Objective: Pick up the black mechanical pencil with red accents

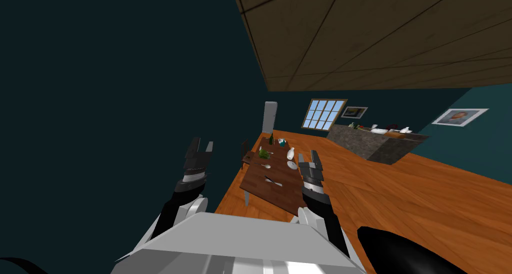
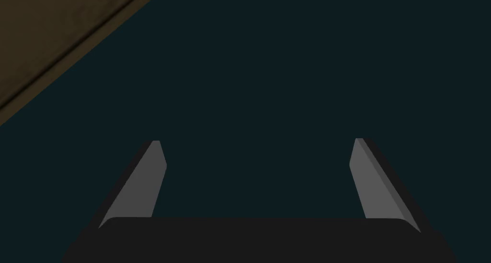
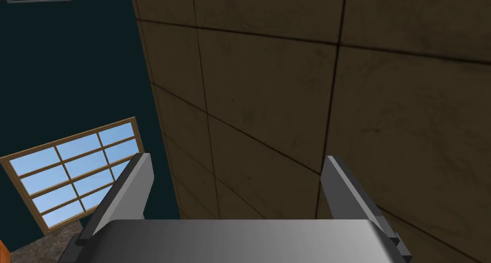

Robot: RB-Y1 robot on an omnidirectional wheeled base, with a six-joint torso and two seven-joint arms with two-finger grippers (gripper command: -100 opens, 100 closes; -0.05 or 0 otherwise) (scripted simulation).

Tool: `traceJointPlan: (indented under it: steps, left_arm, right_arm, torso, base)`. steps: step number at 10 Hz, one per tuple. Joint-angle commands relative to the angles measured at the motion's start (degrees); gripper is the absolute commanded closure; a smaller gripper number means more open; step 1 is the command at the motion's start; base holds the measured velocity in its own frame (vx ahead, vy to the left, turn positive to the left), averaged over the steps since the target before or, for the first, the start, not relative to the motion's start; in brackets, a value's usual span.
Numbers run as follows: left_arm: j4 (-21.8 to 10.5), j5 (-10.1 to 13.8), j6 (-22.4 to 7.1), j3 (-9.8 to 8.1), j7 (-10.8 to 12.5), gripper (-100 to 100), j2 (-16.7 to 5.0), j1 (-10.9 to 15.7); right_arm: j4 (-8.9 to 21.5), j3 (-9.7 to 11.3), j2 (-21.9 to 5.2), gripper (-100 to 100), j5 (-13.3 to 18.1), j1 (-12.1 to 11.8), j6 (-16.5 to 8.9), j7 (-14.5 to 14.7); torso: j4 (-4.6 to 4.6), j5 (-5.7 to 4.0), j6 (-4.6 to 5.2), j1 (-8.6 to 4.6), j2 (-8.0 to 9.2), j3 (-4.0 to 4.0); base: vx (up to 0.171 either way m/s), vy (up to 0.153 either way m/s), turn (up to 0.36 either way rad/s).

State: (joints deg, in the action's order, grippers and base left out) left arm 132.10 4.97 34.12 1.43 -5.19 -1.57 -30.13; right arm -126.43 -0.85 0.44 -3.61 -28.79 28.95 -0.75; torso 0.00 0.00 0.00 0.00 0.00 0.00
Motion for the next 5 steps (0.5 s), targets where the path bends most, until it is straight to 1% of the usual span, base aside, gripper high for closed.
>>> traceJointPlan:
  steps: [1,3,5]
  left_arm:
    - [0.00,0.00,0.00,0.00,0.00,0,0.00,0.00]
    - [0.00,0.00,0.00,0.00,0.00,0,0.00,0.01]
    - [0.00,0.00,0.00,0.00,0.00,0,0.00,0.01]
  right_arm:
    - [0.91,0.09,-1.74,-100,0.19,0.10,-0.23,0.20]
    - [3.02,0.28,-4.29,-100,0.68,0.33,-0.78,0.71]
    - [6.18,0.55,-6.73,-100,1.51,0.69,-1.62,1.50]
  torso:
    - [0.00,0.00,0.00,0.00,0.00,0.00]
    - [0.02,0.00,-0.01,0.01,0.10,0.05]
    - [0.04,0.01,-0.01,0.06,0.20,0.11]
  base:
    - [-0.011,0.005,0.046]
    - [-0.040,0.012,0.082]
    - [-0.059,0.021,0.121]
